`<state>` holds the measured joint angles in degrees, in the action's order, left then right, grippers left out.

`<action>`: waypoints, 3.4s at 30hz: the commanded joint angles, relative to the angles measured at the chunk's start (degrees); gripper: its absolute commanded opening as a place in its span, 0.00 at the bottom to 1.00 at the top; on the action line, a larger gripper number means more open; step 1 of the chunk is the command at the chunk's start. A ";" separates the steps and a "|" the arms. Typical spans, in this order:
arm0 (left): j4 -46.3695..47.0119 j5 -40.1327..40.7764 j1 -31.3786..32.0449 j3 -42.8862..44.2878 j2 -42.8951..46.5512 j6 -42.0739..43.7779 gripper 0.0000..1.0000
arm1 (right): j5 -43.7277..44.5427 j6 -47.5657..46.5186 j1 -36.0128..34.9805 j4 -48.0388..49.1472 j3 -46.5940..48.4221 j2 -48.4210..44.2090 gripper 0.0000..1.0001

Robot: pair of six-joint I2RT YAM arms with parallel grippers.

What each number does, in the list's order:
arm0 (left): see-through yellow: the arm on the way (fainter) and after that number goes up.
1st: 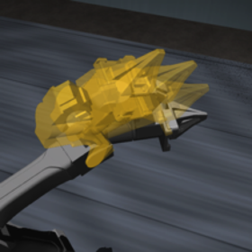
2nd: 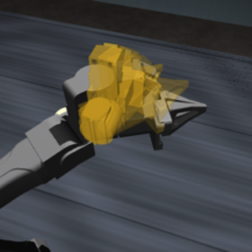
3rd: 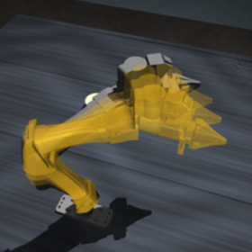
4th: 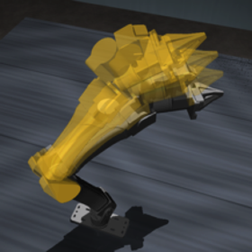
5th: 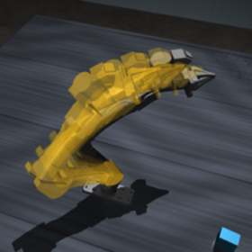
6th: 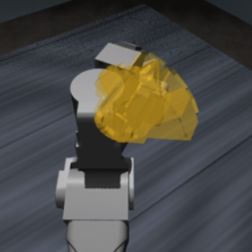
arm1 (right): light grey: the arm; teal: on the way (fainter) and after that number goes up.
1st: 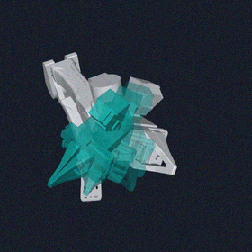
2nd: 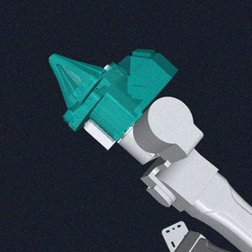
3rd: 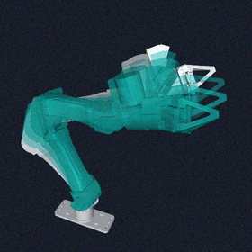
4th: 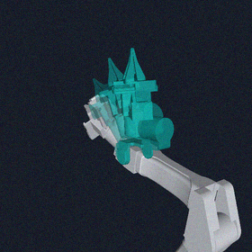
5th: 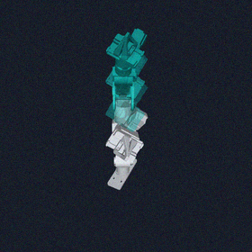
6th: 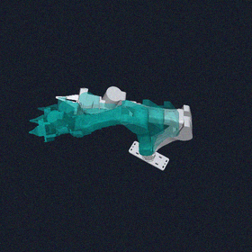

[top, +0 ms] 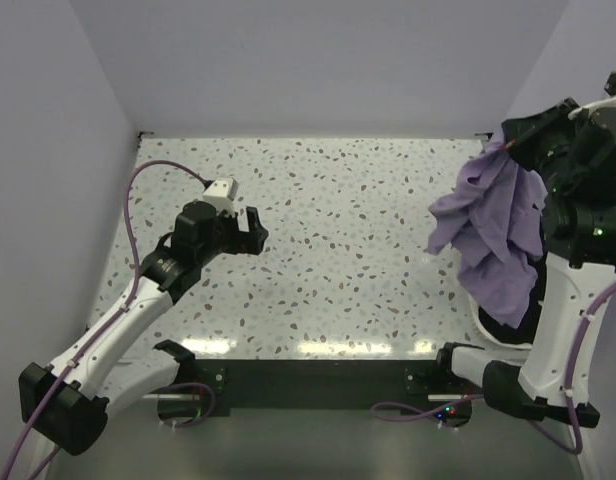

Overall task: Fold and stack the t-shirts
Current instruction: Grab the tshirt from the pile, then move the tshirt to the center of the board, then flatten the tshirt out

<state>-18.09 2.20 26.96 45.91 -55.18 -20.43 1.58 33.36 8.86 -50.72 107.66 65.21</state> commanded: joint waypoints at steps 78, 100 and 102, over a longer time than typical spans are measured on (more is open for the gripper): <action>4.90 11.78 -10.44 -6.36 -6.96 -21.50 0.80 | 31.63 11.20 -66.34 36.75 -52.20 35.33 0.30; 7.45 14.06 -10.35 1.72 -24.88 -29.94 0.73 | 51.85 8.65 -61.51 -3.59 -45.70 -11.94 0.00; 7.71 14.41 -10.35 2.51 -26.99 -30.20 0.72 | 53.25 8.39 -61.25 -6.14 -43.42 -14.14 0.00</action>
<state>-13.50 14.31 16.97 45.32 -80.16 -48.90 48.75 42.41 -52.80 -50.24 60.42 52.95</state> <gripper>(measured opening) 0.723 0.015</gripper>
